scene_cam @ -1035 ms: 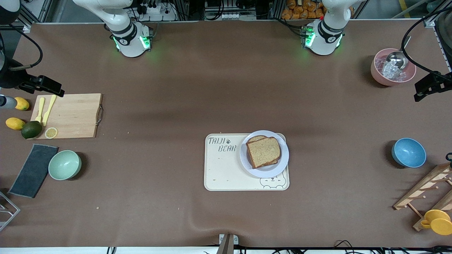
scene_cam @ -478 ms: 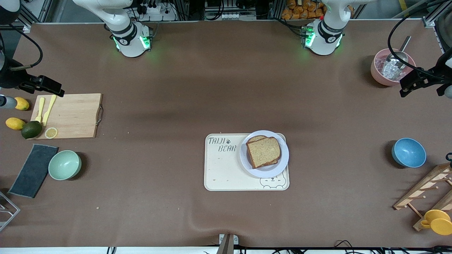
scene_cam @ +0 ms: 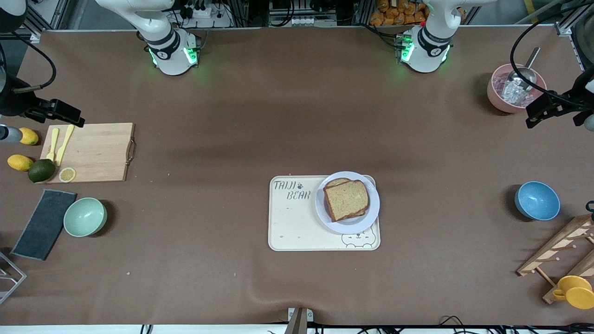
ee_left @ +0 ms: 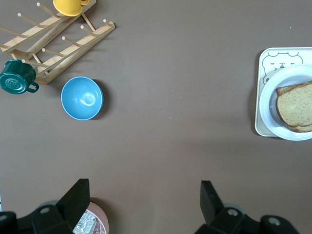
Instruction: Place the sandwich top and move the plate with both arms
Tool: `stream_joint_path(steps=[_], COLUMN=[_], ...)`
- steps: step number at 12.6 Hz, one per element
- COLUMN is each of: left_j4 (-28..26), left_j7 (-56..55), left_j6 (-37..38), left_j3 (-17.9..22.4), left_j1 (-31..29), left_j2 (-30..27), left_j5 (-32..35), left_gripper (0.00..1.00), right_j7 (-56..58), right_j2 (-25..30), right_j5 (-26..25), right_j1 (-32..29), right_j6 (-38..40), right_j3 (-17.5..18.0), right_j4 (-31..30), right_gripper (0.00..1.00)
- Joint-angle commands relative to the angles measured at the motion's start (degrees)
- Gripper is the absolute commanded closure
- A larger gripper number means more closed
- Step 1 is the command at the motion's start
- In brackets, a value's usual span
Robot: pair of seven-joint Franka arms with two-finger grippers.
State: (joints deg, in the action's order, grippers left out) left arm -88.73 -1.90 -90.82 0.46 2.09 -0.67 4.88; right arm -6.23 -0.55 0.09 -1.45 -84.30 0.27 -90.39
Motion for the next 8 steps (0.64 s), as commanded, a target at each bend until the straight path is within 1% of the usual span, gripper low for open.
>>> stream_joint_path(steps=[1, 4, 8], left_j4=[-1.18, -1.18, 0.22], left_j7=[-0.39, -2.05, -2.50], left_j6=[-1.02, -0.76, -0.59], left_j3=[3.14, 2.70, 2.70], left_j1=[3.01, 3.71, 4.68], left_j2=[-1.00, -0.74, 0.49], left_j5=[-0.83, -1.36, -2.24], left_gripper=[0.00, 0.00, 0.00], right_j7=[-0.19, -0.19, -0.27], right_j2=[-0.16, -0.16, -0.25], right_j5=[-0.01, -0.01, -0.01], right_j1=[-0.04, -0.13, 0.05], right_j6=[0.54, 0.54, 0.54], right_j3=[0.08, 0.16, 0.17], right_j4=[0.48, 0.66, 0.66], right_gripper=[0.00, 0.00, 0.00])
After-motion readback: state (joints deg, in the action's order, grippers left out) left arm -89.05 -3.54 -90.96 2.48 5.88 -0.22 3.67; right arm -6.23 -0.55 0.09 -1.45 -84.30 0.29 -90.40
